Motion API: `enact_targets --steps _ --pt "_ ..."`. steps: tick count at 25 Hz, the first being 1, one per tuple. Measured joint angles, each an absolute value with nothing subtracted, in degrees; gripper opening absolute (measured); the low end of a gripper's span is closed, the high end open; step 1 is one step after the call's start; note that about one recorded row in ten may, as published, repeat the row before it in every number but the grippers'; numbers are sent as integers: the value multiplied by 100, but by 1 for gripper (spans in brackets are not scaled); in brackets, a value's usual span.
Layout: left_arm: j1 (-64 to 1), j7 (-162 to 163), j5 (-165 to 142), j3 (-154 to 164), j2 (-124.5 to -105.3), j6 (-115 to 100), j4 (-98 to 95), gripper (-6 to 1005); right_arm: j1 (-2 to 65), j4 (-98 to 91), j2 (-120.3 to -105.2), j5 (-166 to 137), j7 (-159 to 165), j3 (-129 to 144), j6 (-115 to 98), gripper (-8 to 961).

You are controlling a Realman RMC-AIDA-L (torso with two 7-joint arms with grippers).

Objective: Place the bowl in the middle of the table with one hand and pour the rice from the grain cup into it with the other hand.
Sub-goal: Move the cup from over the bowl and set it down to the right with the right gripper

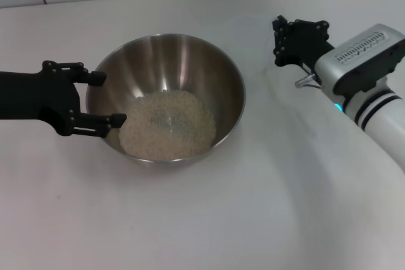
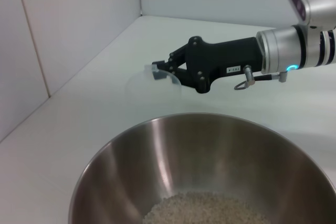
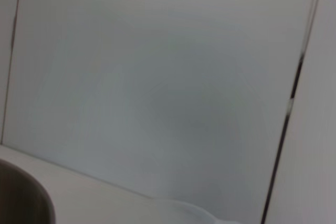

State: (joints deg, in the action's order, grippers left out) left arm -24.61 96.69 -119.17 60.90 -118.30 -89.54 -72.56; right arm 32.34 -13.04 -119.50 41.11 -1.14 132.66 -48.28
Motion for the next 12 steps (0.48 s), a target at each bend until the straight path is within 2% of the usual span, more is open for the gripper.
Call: enact_targets --steps 12 --pt "-2439 9667 -11917 6090 -11829 -8946 -7250 862 3275 -1487 -11970 4096 -5 13344 -4264 59"
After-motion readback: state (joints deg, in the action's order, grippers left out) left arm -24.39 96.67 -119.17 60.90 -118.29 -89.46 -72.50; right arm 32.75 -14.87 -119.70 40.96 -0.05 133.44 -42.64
